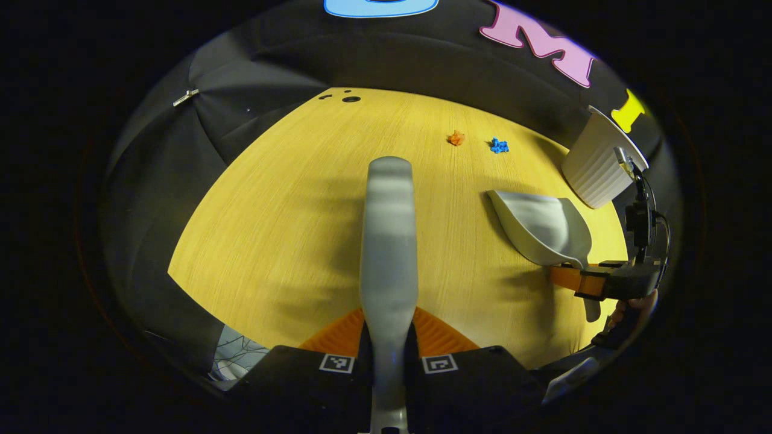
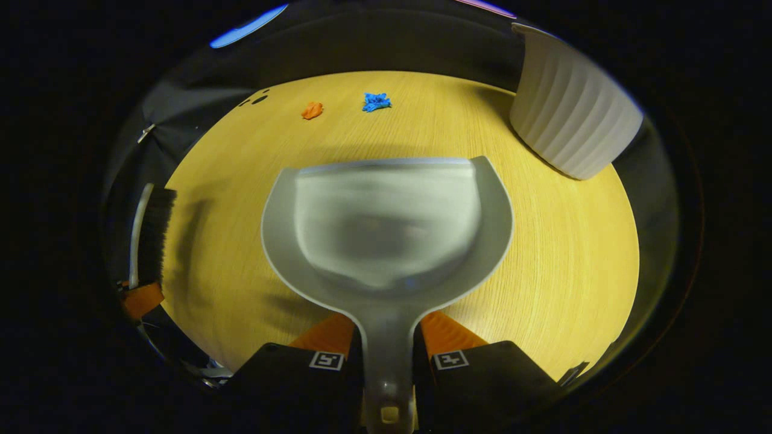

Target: Pick up the small broom and dustpan from the desktop, sweep the trash into the dustpan with the broom, and then empty the trash into the garbage bin.

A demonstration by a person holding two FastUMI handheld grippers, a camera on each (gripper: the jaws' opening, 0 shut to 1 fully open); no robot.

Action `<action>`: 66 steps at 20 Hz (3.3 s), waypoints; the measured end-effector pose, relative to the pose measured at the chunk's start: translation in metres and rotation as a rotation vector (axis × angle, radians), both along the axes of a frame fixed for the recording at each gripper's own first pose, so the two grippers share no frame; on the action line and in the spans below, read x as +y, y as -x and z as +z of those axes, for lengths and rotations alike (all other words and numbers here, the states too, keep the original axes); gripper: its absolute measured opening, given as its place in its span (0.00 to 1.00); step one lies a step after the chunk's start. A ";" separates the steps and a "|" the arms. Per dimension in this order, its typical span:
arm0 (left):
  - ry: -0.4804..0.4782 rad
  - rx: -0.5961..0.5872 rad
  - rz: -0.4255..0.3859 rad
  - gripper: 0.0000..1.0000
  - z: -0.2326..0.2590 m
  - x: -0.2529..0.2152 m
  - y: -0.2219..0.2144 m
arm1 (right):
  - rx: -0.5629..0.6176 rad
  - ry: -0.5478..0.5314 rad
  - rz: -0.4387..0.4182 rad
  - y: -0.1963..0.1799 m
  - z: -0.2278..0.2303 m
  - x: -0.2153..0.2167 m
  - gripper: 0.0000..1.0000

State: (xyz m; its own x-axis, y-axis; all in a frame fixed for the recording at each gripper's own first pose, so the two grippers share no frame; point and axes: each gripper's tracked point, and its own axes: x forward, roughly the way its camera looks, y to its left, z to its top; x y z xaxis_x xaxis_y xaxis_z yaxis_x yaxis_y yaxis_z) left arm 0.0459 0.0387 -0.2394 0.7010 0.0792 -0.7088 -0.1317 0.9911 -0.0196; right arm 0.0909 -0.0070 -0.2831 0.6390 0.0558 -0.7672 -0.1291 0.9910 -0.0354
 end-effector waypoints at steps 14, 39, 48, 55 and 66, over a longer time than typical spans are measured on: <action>-0.147 0.008 -0.195 0.27 0.037 0.016 -0.172 | -0.049 0.044 0.099 0.004 0.022 -0.045 0.41; -0.563 0.280 -1.194 0.24 0.014 -0.149 -0.290 | -0.001 0.090 0.267 -0.014 0.010 -0.065 0.38; -0.193 0.447 -1.145 0.24 -0.006 -0.197 -0.166 | -0.026 0.075 0.259 -0.009 0.009 -0.064 0.34; -0.122 0.274 -0.986 0.27 0.025 -0.200 -0.153 | -0.049 0.071 0.256 -0.011 -0.001 -0.075 0.38; -0.038 0.010 -0.655 0.25 0.009 -0.118 -0.122 | -0.127 0.136 0.150 0.028 0.070 -0.127 0.38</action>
State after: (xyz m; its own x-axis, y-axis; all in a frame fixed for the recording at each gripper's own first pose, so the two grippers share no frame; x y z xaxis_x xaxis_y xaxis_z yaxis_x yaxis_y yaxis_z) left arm 0.1680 -0.0788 -0.2308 0.6061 -0.3368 -0.7206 0.4993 0.8663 0.0150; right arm 0.0630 -0.1342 -0.2132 0.7234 0.0592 -0.6879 -0.2607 0.9460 -0.1927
